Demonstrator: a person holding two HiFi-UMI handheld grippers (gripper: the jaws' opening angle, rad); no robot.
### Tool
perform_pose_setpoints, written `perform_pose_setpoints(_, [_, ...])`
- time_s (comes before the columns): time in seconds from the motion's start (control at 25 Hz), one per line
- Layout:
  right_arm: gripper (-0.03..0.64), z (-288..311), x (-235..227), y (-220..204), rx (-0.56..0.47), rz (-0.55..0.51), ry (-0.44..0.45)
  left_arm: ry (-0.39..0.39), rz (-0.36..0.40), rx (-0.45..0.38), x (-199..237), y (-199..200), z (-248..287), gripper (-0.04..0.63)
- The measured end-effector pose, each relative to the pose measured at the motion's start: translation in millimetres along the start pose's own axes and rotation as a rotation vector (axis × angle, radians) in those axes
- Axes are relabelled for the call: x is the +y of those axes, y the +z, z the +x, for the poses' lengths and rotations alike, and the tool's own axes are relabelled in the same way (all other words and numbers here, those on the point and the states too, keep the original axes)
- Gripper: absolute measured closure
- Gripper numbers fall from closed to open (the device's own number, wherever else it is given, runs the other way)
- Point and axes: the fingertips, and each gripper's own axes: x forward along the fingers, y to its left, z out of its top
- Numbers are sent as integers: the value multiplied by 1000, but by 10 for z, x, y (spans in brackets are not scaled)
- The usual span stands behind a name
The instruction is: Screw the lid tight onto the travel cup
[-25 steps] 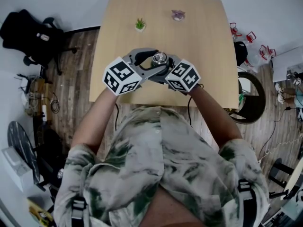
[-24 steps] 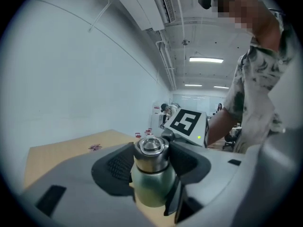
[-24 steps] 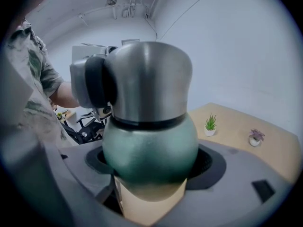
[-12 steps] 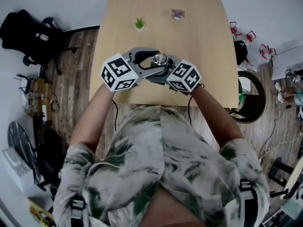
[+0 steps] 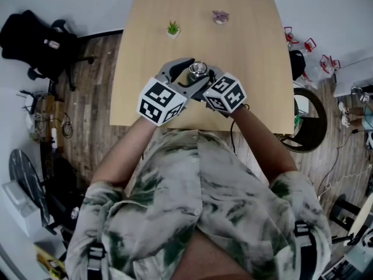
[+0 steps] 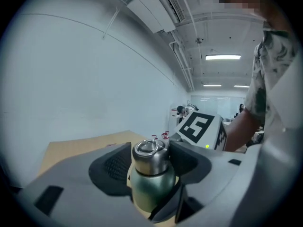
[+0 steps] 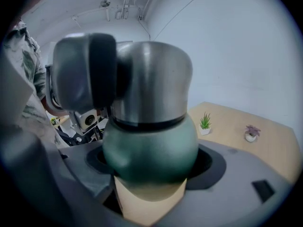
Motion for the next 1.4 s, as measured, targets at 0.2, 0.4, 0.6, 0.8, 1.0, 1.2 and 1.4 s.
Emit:
perform_pose_setpoints(0.2, [210,38,2,-23,10,5,-4,29,13,3,25,-46,-10,344])
perform_pose_setpoints(0.4, [210,51,2,-10,9,-7,14,-34,27,0,37,-38,-14,347])
perform_pose_setpoints(0.6, [210,27,62,1,7,-48,51,-171,52,-8,-13,-24,-60,347])
perform_pose_setpoints(0.8, [210,8,130,-19,8,-72,100,-293,62,2,-61,-35,-90,348])
perform_pose_setpoints(1.0, [210,2,109,-53,8,-66,95,-301,58,6,-71,-51,-58,347])
perform_pose_setpoints(1.2, [210,12,12,-48,1,-26,39,-164,43,6,-12,-51,-20,344])
perform_pose_setpoints(1.4, [210,36,-25,-57,11,-19,8,-33,-6,3,13,-87,5,341])
